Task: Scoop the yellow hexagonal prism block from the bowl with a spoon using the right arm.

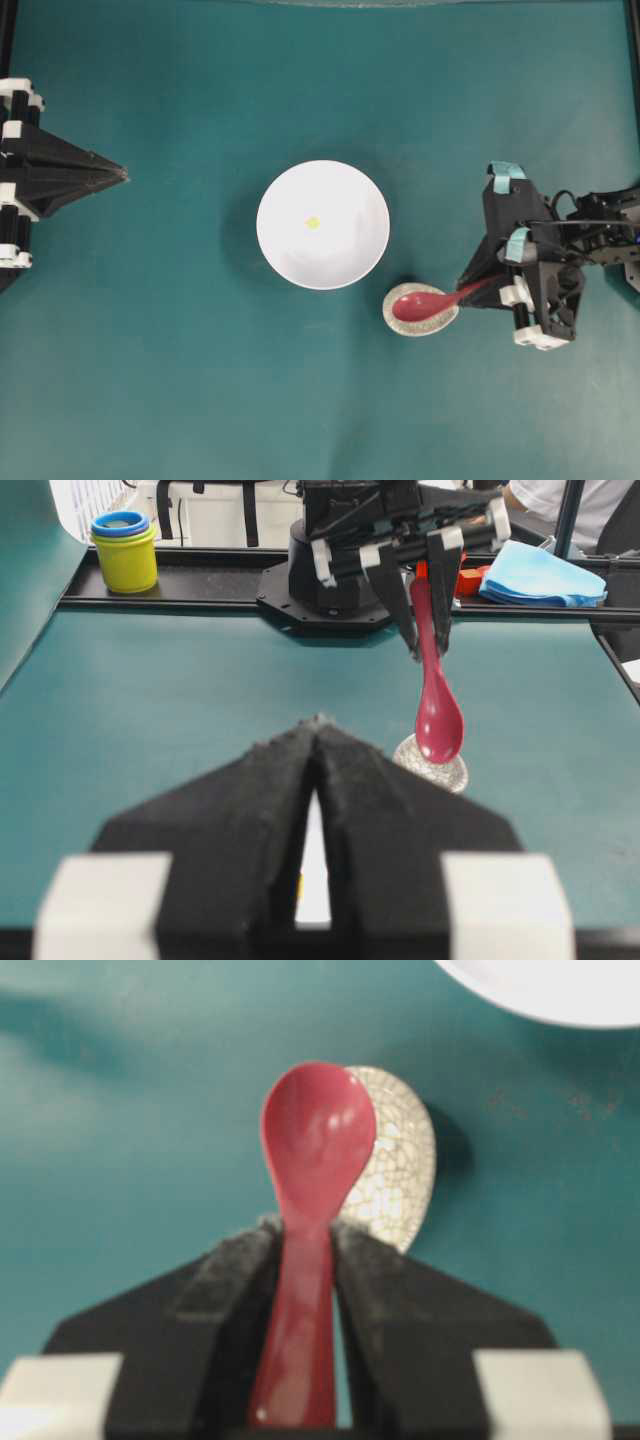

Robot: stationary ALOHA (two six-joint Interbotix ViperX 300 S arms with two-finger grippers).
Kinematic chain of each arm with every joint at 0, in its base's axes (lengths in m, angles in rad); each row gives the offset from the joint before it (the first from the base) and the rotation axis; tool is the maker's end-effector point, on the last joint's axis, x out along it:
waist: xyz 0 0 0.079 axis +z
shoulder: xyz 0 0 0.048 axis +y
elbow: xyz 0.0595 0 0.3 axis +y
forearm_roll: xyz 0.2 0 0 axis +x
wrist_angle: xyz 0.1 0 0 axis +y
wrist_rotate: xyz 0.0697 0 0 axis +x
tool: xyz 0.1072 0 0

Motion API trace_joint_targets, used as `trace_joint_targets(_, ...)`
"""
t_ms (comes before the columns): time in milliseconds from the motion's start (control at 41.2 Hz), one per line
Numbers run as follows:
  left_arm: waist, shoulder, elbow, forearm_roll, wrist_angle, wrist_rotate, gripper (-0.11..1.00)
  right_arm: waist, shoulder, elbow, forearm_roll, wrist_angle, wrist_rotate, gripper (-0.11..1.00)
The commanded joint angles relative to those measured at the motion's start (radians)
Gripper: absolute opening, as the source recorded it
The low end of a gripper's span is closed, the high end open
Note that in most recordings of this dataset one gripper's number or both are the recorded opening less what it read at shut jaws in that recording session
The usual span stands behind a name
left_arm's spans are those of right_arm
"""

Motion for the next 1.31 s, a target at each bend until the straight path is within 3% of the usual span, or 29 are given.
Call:
trace_joint_targets(0,0.002,0.008,-0.026,0.003,-0.005,0.0,0.03,0.005,0.009,-0.003,0.0,-0.028,0.002,0.24)
trace_joint_targets(388,0.002,0.008,-0.026,0.003,-0.005,0.0,0.03,0.005,0.086,0.002,-0.02,-0.028,-0.005,0.24)
trace_joint_targets(921,0.002,0.008,-0.025,0.003,-0.005,0.0,0.03,0.005,0.054,0.008,-0.021,0.011,-0.002,0.24)
trace_joint_targets(1285,0.002,0.008,-0.026,0.003,-0.003,0.0,0.03,0.005,0.048,0.009,-0.021,0.011,0.0,0.47)
